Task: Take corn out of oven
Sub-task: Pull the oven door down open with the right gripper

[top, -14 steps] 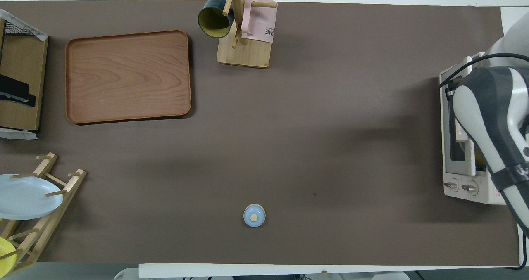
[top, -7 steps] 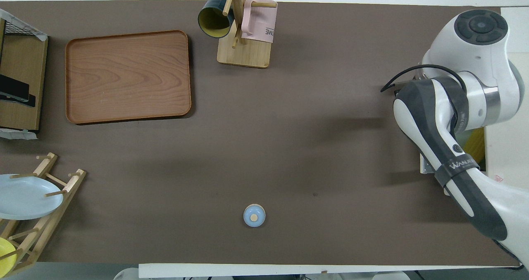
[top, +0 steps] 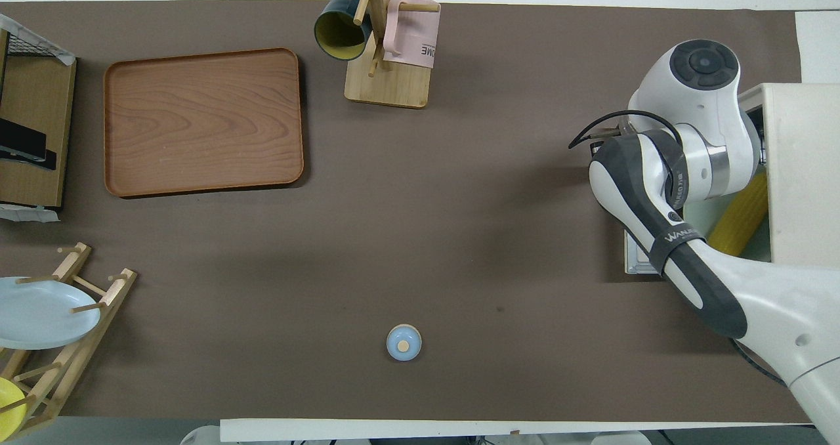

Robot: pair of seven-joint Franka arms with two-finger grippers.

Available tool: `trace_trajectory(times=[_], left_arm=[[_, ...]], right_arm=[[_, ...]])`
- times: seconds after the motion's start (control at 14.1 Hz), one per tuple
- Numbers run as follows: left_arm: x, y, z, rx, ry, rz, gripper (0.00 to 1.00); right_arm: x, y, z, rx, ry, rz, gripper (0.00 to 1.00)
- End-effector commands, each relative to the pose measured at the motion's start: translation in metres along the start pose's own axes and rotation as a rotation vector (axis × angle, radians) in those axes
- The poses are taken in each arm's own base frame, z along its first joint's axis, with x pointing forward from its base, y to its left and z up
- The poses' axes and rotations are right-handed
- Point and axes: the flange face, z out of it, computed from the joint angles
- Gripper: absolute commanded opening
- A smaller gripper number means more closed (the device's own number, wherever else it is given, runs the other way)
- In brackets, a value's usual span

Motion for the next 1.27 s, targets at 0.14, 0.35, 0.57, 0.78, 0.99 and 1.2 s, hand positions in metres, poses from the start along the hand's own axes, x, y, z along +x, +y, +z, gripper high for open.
trace_trajectory(times=[0.14,0.35,0.57,0.78,0.99,1.2], left_arm=[[-0.002,-0.003,0.0,-0.011,-0.01,-0.009,1.0],[-0.002,-0.003,0.0,-0.011,-0.01,-0.009,1.0],[-0.002,-0.002,0.0,-0.011,-0.01,-0.008,1.0],[-0.002,-0.003,0.0,-0.011,-0.01,-0.009,1.0],[-0.002,-0.003,0.0,-0.011,-0.01,-0.009,1.0],[-0.002,-0.003,0.0,-0.011,-0.01,-0.009,1.0]], right_arm=[[-0.003,-0.03,-0.004,0.086,0.023,0.07,0.05],[0.001,-0.058,-0.047,0.098,0.014,0.065,0.12],[-0.021,0.004,-0.098,0.098,-0.014,0.152,0.4],[-0.055,0.077,-0.094,0.105,-0.122,0.259,0.55],[-0.067,0.093,-0.071,0.112,-0.113,0.292,0.55],[-0.068,0.091,-0.063,0.114,-0.082,0.295,0.55]])
